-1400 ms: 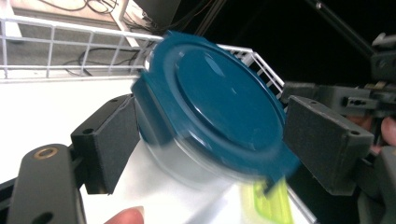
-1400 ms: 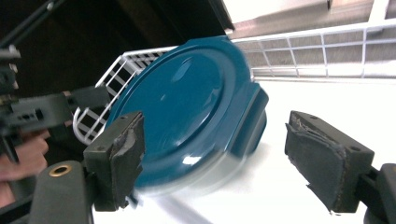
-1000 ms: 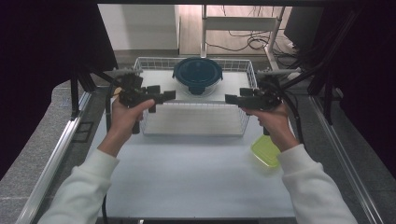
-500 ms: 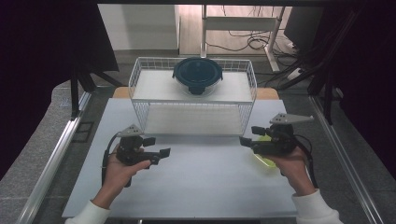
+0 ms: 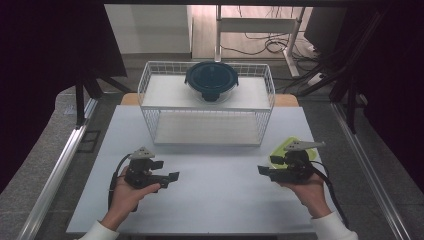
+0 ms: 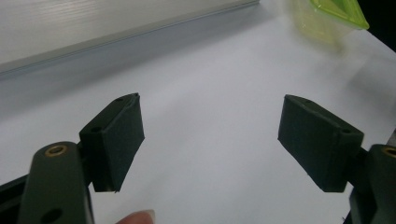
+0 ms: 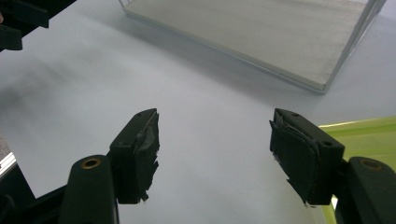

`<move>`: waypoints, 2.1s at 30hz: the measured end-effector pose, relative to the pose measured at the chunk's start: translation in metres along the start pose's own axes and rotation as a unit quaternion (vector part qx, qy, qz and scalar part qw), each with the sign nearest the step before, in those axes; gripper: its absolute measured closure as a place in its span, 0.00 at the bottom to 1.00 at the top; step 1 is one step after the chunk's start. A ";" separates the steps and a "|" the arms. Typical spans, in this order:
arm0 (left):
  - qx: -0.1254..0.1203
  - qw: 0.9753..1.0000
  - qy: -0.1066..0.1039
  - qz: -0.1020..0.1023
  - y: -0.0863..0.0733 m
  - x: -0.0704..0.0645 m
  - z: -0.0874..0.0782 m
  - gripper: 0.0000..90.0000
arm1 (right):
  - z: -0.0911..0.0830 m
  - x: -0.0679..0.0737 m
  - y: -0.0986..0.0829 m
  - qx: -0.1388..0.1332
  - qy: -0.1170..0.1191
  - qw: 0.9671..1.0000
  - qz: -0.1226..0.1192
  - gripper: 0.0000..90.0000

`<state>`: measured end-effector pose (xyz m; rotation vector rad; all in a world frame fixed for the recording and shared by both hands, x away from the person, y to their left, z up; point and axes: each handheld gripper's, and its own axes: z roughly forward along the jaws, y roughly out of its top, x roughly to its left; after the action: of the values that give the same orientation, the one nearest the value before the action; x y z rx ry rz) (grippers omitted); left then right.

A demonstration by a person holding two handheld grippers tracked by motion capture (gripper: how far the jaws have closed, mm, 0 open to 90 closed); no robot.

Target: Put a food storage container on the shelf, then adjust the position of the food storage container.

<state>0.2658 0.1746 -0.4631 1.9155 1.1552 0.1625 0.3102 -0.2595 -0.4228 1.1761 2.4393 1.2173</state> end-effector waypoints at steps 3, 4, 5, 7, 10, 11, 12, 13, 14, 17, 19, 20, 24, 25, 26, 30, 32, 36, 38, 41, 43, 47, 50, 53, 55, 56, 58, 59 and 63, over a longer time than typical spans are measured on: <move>-0.005 1.000 0.003 -0.002 0.000 -0.003 -0.001 0.24 | -0.004 -0.001 -0.001 -0.005 -0.002 1.000 0.002 0.36; -0.004 1.000 0.004 0.001 0.000 -0.004 -0.002 0.23 | -0.006 -0.002 0.000 -0.005 -0.003 1.000 0.002 0.36; -0.004 1.000 0.006 0.003 -0.001 -0.005 -0.002 0.23 | -0.007 -0.003 0.000 -0.005 -0.007 1.000 0.001 0.36; -0.003 1.000 0.007 0.005 -0.002 -0.005 -0.001 0.23 | -0.008 -0.007 0.001 -0.004 -0.011 1.000 0.002 0.40; -0.001 1.000 0.007 0.004 -0.003 -0.005 -0.001 0.23 | -0.007 -0.018 0.001 0.001 -0.005 1.000 0.014 0.42; 0.000 1.000 0.008 0.004 -0.003 -0.004 -0.001 0.23 | -0.006 -0.021 0.001 0.003 -0.007 1.000 0.016 0.43; 0.001 1.000 0.008 0.003 -0.004 -0.003 0.000 0.23 | -0.006 -0.024 0.002 0.005 -0.010 1.000 0.015 0.44; 0.002 1.000 0.007 0.003 -0.004 -0.002 0.000 0.23 | -0.006 -0.026 0.002 0.007 -0.014 1.000 0.014 0.45; 0.003 1.000 0.008 0.002 -0.005 -0.001 0.001 0.23 | -0.006 -0.029 0.002 0.010 -0.017 1.000 0.014 0.46; 0.009 1.000 0.005 0.000 -0.007 0.001 0.002 0.23 | -0.009 -0.041 0.005 0.009 -0.021 0.999 0.025 0.51; 0.010 1.000 0.002 -0.001 -0.008 0.003 0.002 0.23 | -0.010 -0.051 0.008 0.012 -0.037 0.999 0.025 0.56; 0.011 1.000 -0.001 -0.002 -0.008 0.004 0.002 0.23 | -0.010 -0.056 0.009 0.015 -0.050 0.998 0.024 0.58; 0.024 1.000 0.005 0.008 -0.011 0.006 0.006 0.23 | -0.013 -0.090 0.014 0.035 -0.094 0.994 0.044 0.68; 0.026 1.000 0.005 0.011 -0.012 0.006 0.006 0.22 | -0.013 -0.098 0.015 0.040 -0.097 0.993 0.053 0.70; 0.026 1.000 0.006 0.011 -0.013 0.005 0.006 0.22 | -0.015 -0.105 0.016 0.044 -0.101 0.992 0.060 0.73; 0.021 1.000 0.006 0.010 -0.015 0.005 0.003 0.22 | -0.021 -0.124 0.024 0.062 -0.124 0.989 0.055 0.84; 0.018 1.000 0.005 0.007 -0.014 0.006 0.002 0.22 | -0.022 -0.133 0.026 0.070 -0.136 0.987 0.045 0.90; 0.018 1.000 0.008 0.006 -0.014 0.006 0.002 0.22 | -0.019 -0.153 0.026 0.089 -0.162 0.981 0.050 0.98; 0.018 1.000 0.008 0.004 -0.014 0.006 0.001 0.22 | -0.015 -0.160 0.025 0.104 -0.177 0.978 0.045 0.98; 0.016 1.000 0.006 0.000 -0.014 0.006 0.000 0.23 | -0.007 -0.171 0.025 0.129 -0.198 0.971 0.033 0.98; 0.014 1.000 0.009 -0.001 -0.014 0.007 -0.001 0.23 | -0.002 -0.178 0.023 0.141 -0.201 0.969 0.024 0.98; 0.016 1.000 0.011 -0.005 -0.015 0.009 -0.002 0.23 | 0.008 -0.186 0.020 0.170 -0.201 0.965 0.002 0.98; 0.018 1.000 0.013 -0.010 -0.016 0.011 -0.001 0.23 | 0.015 -0.183 0.019 0.189 -0.203 0.961 -0.019 0.98; 0.019 1.000 0.014 -0.011 -0.017 0.012 -0.001 0.23 | 0.017 -0.181 0.019 0.202 -0.196 0.959 -0.028 0.98; 0.018 1.000 0.012 -0.011 -0.017 0.011 -0.001 0.23 | 0.017 -0.179 0.018 0.205 -0.190 0.960 -0.028 0.98; 0.018 1.000 0.012 -0.011 -0.017 0.011 -0.001 0.23 | 0.017 -0.178 0.018 0.205 -0.185 0.961 -0.028 0.98; 0.017 1.000 0.010 -0.014 -0.017 0.011 -0.002 0.23 | 0.017 -0.173 0.018 0.205 -0.176 0.962 -0.031 0.98; 0.017 1.000 0.009 -0.014 -0.017 0.011 -0.002 0.23 | 0.018 -0.170 0.018 0.206 -0.173 0.963 -0.032 0.98; 0.017 1.000 0.007 -0.015 -0.017 0.011 -0.002 0.23 | 0.019 -0.160 0.016 0.206 -0.162 0.964 -0.032 0.98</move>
<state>0.2597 0.1879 -0.4773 1.9275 1.2031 0.1417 0.4365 -0.3571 -0.4524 1.2602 2.5086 0.4564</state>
